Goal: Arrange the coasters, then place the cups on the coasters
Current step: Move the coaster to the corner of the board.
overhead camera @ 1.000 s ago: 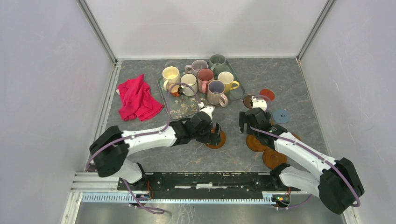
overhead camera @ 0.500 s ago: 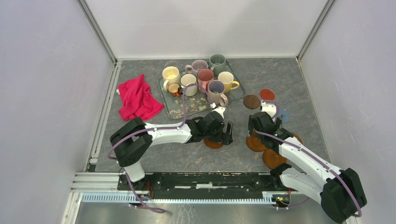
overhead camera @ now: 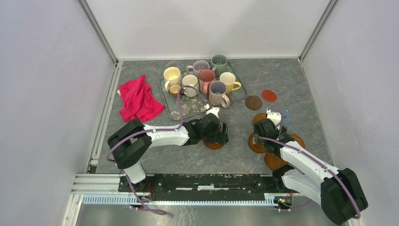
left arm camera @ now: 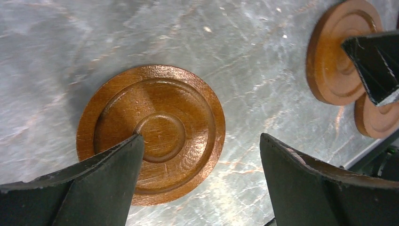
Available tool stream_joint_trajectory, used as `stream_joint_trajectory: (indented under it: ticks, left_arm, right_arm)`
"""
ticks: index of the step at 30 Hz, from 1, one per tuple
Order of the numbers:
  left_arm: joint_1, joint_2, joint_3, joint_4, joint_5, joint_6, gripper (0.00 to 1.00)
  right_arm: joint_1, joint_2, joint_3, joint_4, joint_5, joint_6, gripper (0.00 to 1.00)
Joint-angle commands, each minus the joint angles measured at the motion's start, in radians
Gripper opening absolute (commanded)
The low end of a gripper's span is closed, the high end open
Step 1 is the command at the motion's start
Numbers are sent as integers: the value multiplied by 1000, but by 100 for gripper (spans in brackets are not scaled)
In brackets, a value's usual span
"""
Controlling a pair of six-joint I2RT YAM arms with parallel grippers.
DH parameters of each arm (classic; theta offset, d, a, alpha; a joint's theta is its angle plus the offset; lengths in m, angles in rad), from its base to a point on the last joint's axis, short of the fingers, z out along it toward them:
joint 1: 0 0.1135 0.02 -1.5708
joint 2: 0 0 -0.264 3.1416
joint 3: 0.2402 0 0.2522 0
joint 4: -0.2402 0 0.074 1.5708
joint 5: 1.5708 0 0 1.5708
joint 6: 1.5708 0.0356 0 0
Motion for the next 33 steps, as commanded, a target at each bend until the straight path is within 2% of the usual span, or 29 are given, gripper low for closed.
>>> stream_joint_trajectory:
  ticks: [1,18,25,33]
  left_arm:
    - [52,-53,-77,-52,-66,-50,100]
    - [275,-320,-289,-182,-163,-93,100]
    - [387,-440,-371,-263,-206,-135,100]
    - [581,-528,-412,-346,-242,-122,100]
  right_arm:
    - [-17,-2,-28,40,4,30,98]
    - [7,22,-95,154,-136,0,98]
    - [121,105,-68,193,-124,44,98]
    - [254,222,19,254,-126,69,98]
